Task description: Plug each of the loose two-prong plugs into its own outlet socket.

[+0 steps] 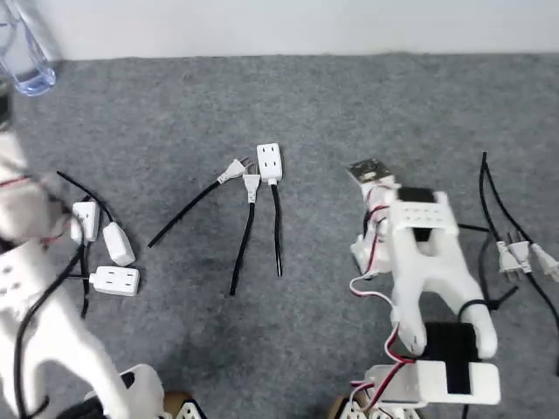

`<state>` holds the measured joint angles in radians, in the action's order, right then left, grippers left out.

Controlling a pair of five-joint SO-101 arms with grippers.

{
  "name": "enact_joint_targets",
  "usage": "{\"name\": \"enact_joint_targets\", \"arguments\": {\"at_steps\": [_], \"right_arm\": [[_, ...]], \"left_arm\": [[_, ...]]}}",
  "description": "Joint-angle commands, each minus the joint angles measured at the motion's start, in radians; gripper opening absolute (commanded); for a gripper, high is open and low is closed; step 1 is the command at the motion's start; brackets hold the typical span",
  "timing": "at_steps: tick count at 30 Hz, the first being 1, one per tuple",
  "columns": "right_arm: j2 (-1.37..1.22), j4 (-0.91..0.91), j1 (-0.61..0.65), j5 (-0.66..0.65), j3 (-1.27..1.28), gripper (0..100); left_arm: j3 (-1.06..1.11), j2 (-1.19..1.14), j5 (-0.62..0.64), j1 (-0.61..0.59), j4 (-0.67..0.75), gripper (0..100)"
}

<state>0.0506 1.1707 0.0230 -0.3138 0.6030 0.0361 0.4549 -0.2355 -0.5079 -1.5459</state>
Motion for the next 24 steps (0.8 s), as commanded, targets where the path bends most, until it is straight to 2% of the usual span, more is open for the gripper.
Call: {"name": "enact_joint_targets", "arguments": {"at_steps": [1, 3, 9, 13, 18, 21, 24], "right_arm": [[0.054, -0.133, 0.01, 0.061, 0.055, 31.8], [0.051, -0.202, -0.013, 0.061, 0.1, 31.8], [0.045, -0.364, -0.166, 0.078, 0.124, 31.7], [0.045, -0.394, -0.179, 0.144, 0.124, 31.7], [0.045, -0.398, -0.177, 0.144, 0.124, 31.7], [0.045, -0.398, -0.177, 0.144, 0.124, 31.7], [0.045, -0.397, -0.177, 0.144, 0.124, 31.7]], "left_arm": [[-0.036, -0.143, 0.235, 0.189, 0.193, 17], [-0.041, -0.256, 0.287, 0.252, 0.261, 17], [-0.042, -0.565, 0.288, 0.466, 0.436, 17], [-0.044, -0.686, 0.264, 0.562, 0.503, 17], [-0.044, -0.773, 0.222, 0.582, 0.605, 17], [-0.054, -0.825, 0.124, 0.583, 0.638, 16], [-0.101, -0.867, 0.034, 0.575, 0.612, 16]]}}
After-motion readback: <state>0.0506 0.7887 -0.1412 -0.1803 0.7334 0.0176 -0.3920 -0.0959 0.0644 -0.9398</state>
